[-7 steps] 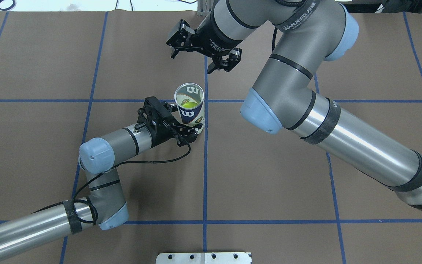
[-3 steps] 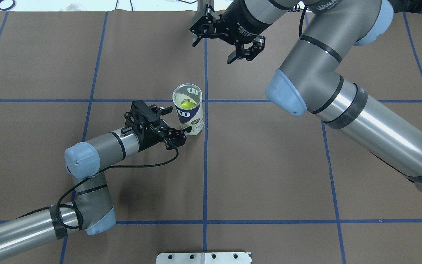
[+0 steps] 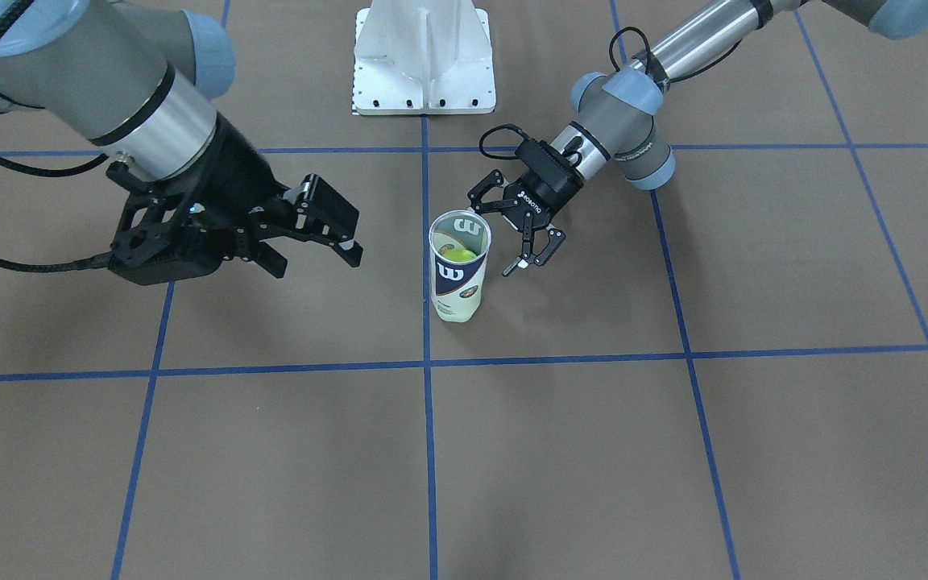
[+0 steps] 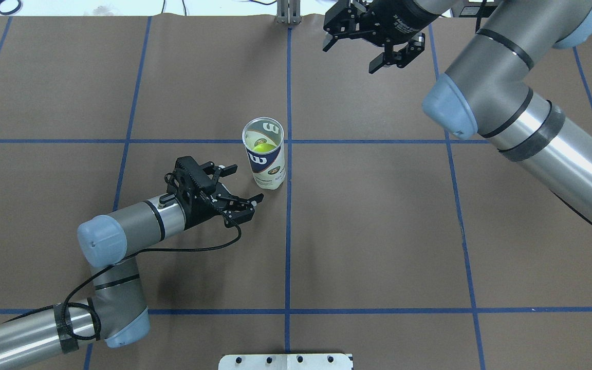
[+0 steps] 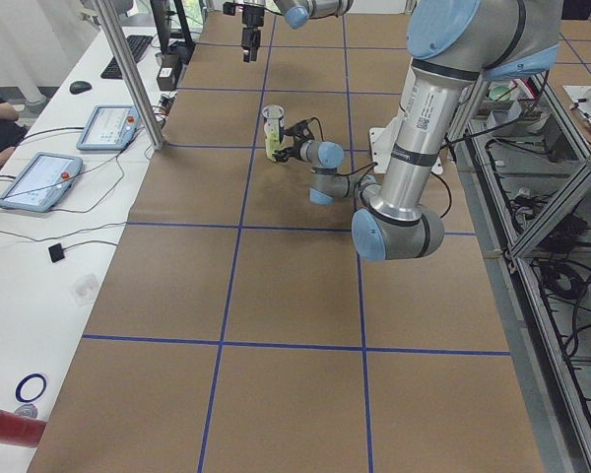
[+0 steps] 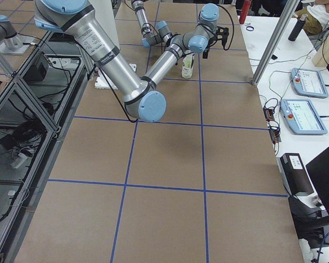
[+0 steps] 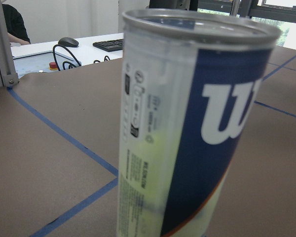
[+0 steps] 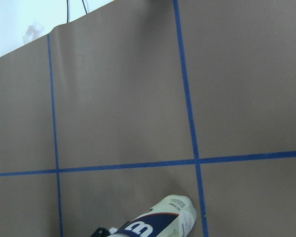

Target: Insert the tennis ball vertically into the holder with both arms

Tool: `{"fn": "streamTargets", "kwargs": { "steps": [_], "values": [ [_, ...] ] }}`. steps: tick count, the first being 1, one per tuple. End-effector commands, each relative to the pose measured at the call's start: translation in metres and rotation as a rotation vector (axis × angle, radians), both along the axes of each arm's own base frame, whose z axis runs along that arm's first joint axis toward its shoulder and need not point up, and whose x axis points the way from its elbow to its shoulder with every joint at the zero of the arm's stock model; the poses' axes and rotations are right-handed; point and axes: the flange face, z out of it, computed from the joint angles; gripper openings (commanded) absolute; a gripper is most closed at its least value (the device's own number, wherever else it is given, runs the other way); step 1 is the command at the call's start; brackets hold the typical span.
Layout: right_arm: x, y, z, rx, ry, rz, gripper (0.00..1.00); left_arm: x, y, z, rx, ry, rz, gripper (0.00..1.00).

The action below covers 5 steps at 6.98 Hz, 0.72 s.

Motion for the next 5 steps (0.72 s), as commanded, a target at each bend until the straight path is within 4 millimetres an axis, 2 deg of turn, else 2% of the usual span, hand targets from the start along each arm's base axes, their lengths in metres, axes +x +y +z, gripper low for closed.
{"fn": "streamTargets", "kwargs": {
  "steps": [1, 3, 4, 5],
  "values": [
    [0.054, -0.028, 0.070, 0.050, 0.073, -0.002, 1.00, -0.037, 0.022, 0.010, 0.005, 0.012, 0.016, 0.99],
    [0.081, -0.045, 0.146, 0.116, 0.163, -0.054, 1.00, -0.093, 0.049, 0.012, 0.015, 0.008, 0.069, 0.99],
    [0.104, -0.044, 0.186, 0.146, 0.203, -0.073, 1.00, -0.111, 0.047, 0.008, 0.010, -0.013, 0.088, 0.99],
    [0.124, -0.040, 0.224, 0.176, 0.239, -0.098, 1.00, -0.128, 0.023, 0.012, -0.013, -0.039, 0.037, 0.99]
  ]
}}
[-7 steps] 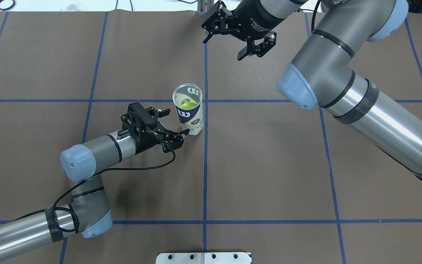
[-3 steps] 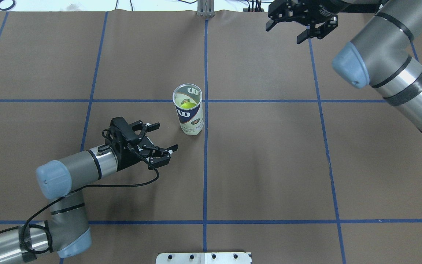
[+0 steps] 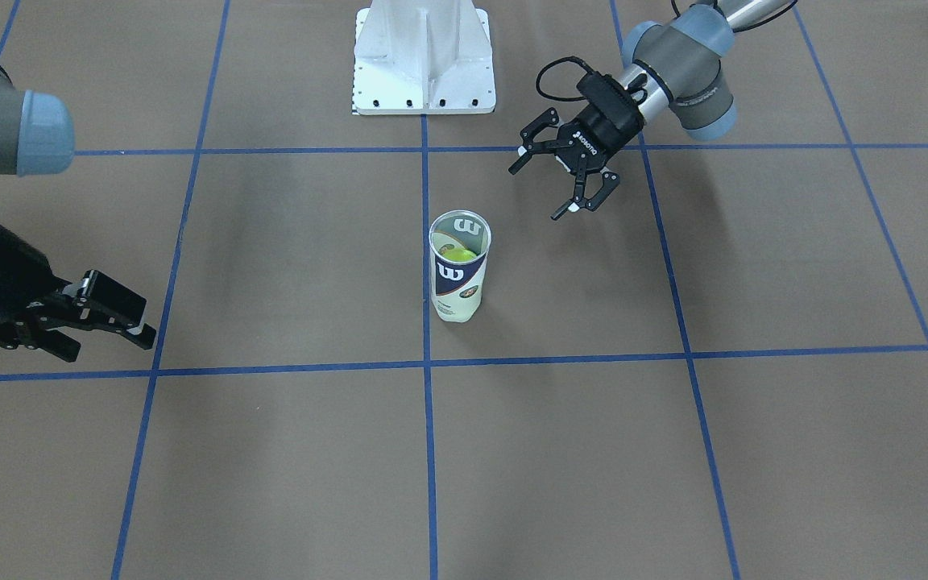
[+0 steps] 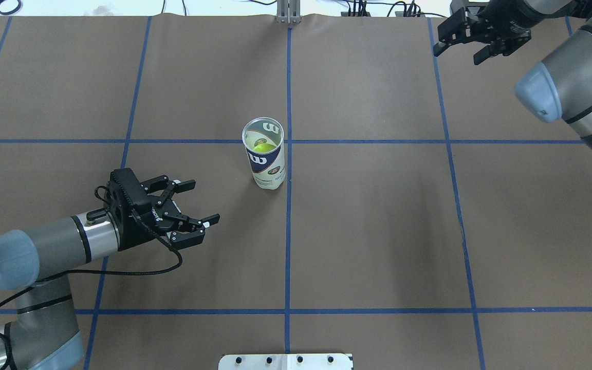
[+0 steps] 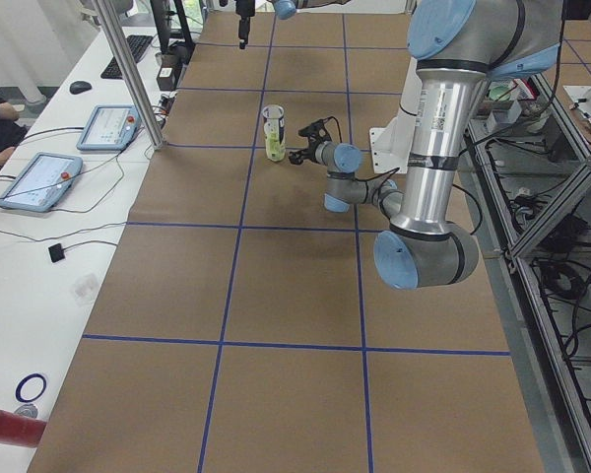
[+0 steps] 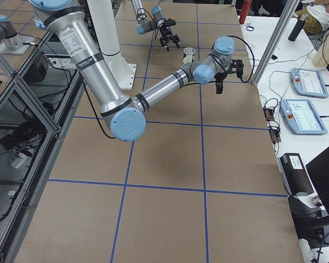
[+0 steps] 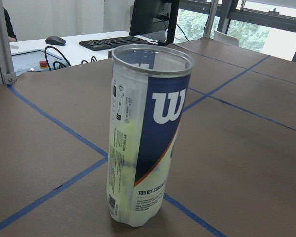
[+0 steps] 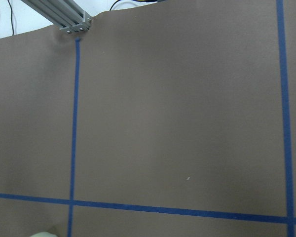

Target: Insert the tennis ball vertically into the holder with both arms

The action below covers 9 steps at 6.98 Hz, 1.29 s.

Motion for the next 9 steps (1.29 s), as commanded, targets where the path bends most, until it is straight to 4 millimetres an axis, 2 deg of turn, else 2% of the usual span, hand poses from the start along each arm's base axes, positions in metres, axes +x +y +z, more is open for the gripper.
{"fn": "streamTargets", "kwargs": {
  "steps": [1, 2, 3, 4, 5, 6, 7, 8, 9],
  "values": [
    [0.048, 0.010, 0.088, 0.058, 0.084, -0.059, 1.00, -0.044, -0.047, 0.006, -0.095, -0.043, -0.071, 0.99],
    [0.064, 0.018, 0.124, 0.074, 0.119, -0.094, 1.00, -0.073, -0.081, 0.015, -0.182, -0.095, -0.048, 0.99],
    [0.087, 0.028, 0.155, 0.076, 0.140, -0.104, 1.00, -0.109, -0.115, 0.034, -0.316, -0.204, 0.038, 1.00],
    [0.098, 0.035, 0.167, 0.059, 0.132, -0.103, 1.00, -0.143, -0.144, 0.044, -0.492, -0.314, 0.202, 1.00],
    [0.104, 0.042, 0.180, 0.042, 0.130, -0.104, 1.00, -0.159, -0.169, 0.032, -0.525, -0.380, 0.247, 1.00],
    [0.113, 0.047, 0.193, 0.038, 0.140, -0.106, 1.00, -0.185, -0.185, 0.047, -0.569, -0.396, 0.195, 1.00],
    [0.118, 0.056, 0.200, 0.015, 0.150, -0.083, 1.00, -0.224, -0.218, 0.094, -0.671, -0.448, 0.127, 1.00],
    [0.117, 0.056, 0.202, 0.020, 0.152, -0.087, 1.00, -0.267, -0.237, 0.121, -0.723, -0.491, 0.084, 1.00],
    [0.115, 0.054, 0.211, 0.001, 0.160, -0.088, 1.00, -0.306, -0.249, 0.136, -0.771, -0.531, 0.055, 1.00]
  ]
}}
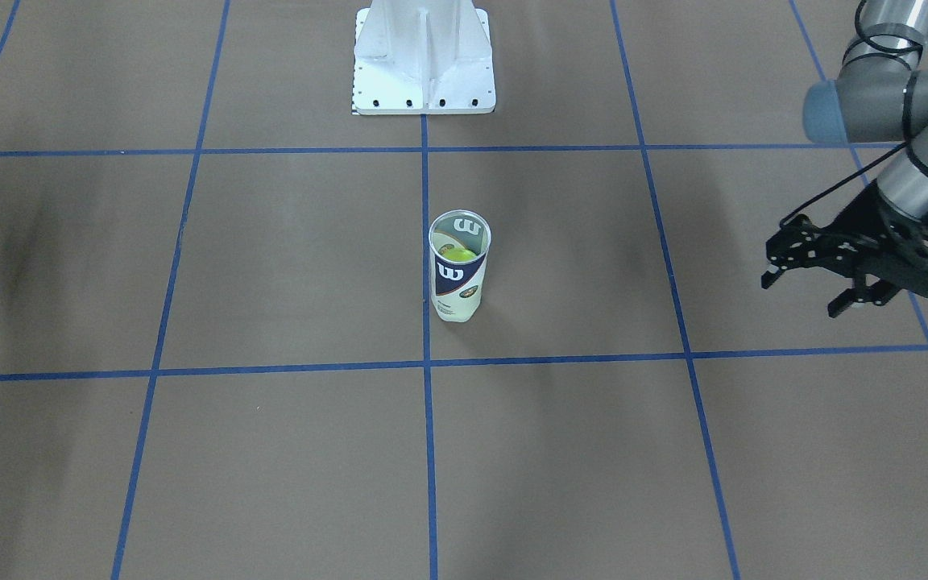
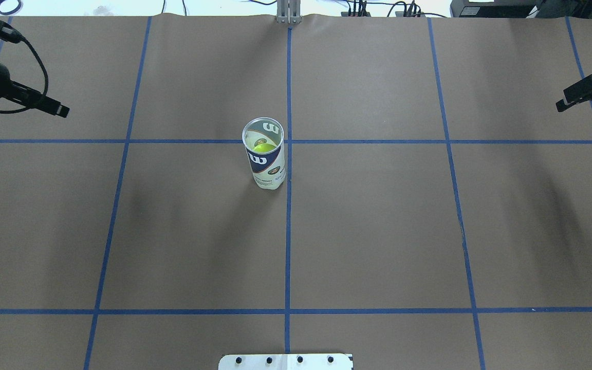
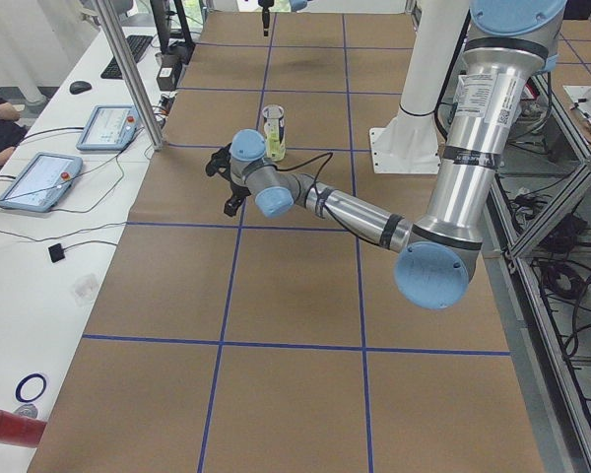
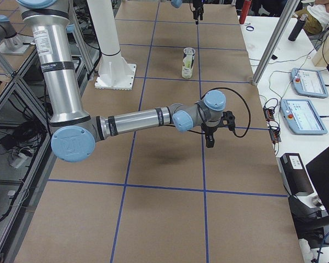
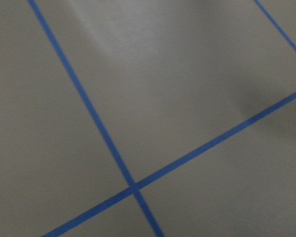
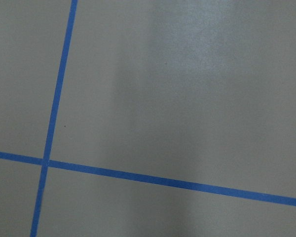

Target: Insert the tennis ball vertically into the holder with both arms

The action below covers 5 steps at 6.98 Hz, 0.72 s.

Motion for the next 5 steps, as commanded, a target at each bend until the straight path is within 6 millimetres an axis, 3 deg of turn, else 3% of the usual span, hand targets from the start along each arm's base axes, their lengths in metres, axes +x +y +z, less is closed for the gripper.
{"fn": "streamTargets", "kwargs": {
  "steps": [1, 2, 3, 4, 5],
  "values": [
    [0.004, 0.001, 0.028, -0.022, 0.055, 0.012, 1.00, -0.080, -0.022, 0.041, -0.067, -0.116, -0.011, 1.00],
    [0.010, 0.006, 0.043, 0.004, 0.095, -0.008, 1.00, -0.113, -0.021, 0.052, -0.079, -0.122, 0.044, 1.00],
    [0.030, 0.008, 0.050, 0.025, 0.098, -0.024, 1.00, -0.154, -0.015, 0.065, -0.132, -0.102, 0.047, 1.00],
    [0.050, 0.024, 0.071, -0.008, 0.100, 0.000, 1.00, -0.186, 0.009, 0.101, -0.180, -0.103, 0.031, 1.00],
    [0.075, 0.040, 0.089, -0.034, 0.074, 0.017, 1.00, -0.200, 0.019, 0.118, -0.202, -0.105, 0.019, 1.00]
  ]
}}
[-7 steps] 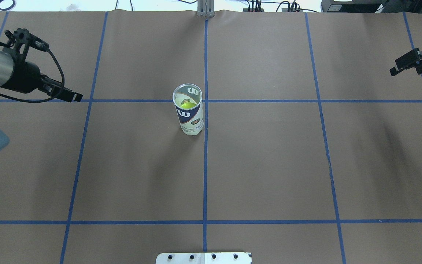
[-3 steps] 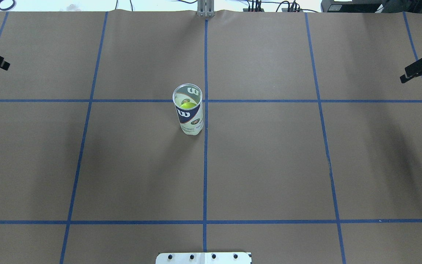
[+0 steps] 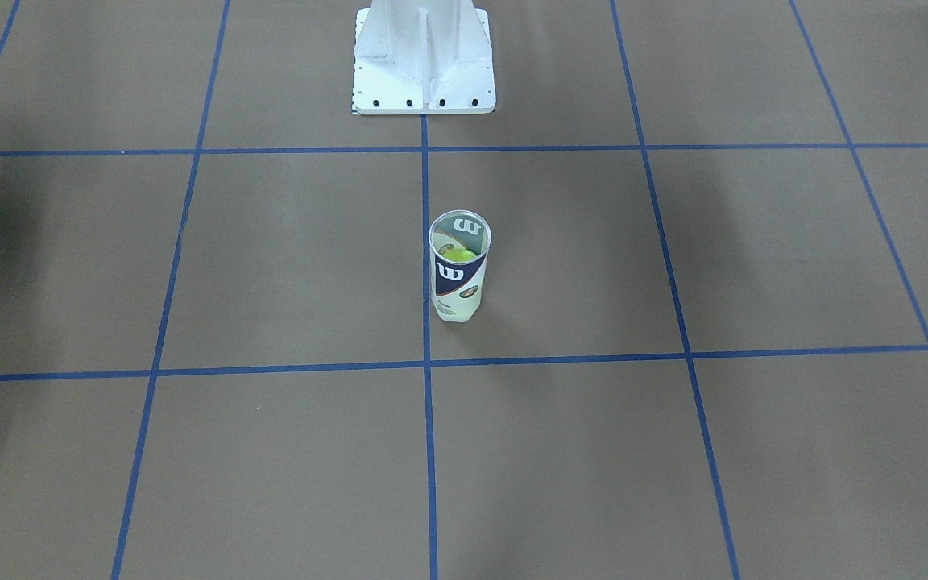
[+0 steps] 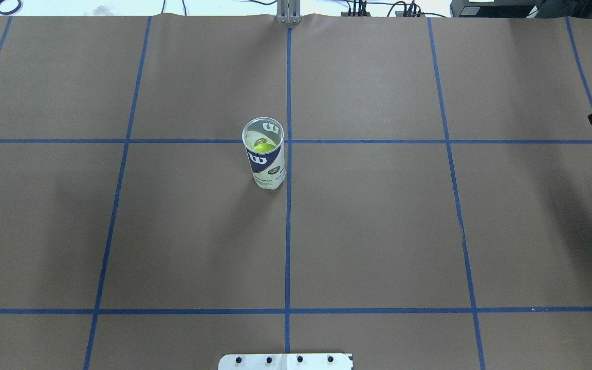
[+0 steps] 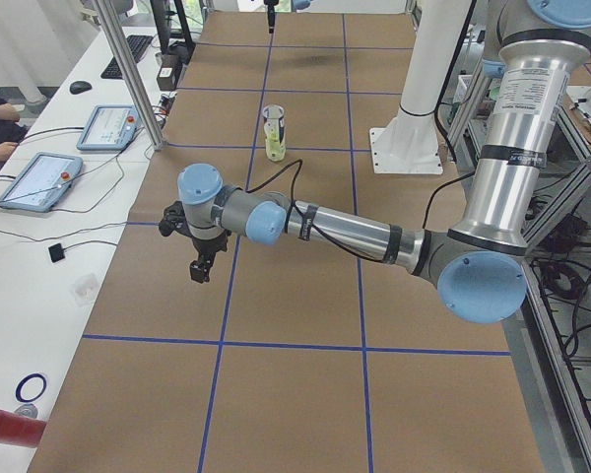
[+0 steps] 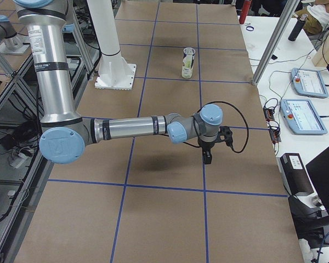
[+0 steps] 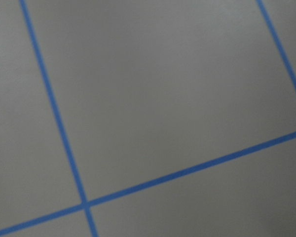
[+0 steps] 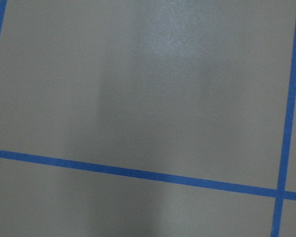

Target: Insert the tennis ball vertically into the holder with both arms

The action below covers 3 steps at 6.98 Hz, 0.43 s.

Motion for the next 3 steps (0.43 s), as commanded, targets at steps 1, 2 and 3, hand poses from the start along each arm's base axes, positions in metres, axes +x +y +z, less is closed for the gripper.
{"fn": "streamTargets", "kwargs": {
  "steps": [1, 2, 3],
  "values": [
    [0.055, 0.036, 0.035, -0.028, -0.076, 0.016, 1.00, -0.035, 0.032, 0.056, -0.089, -0.011, -0.026, 1.00],
    [0.072, 0.051, 0.048, -0.053, -0.095, 0.042, 1.00, -0.036, 0.054, 0.087, -0.134, -0.024, -0.026, 1.00],
    [0.085, 0.059, 0.052, -0.061, -0.095, 0.067, 1.00, -0.036, 0.057, 0.091, -0.137, -0.039, -0.029, 1.00]
  ]
}}
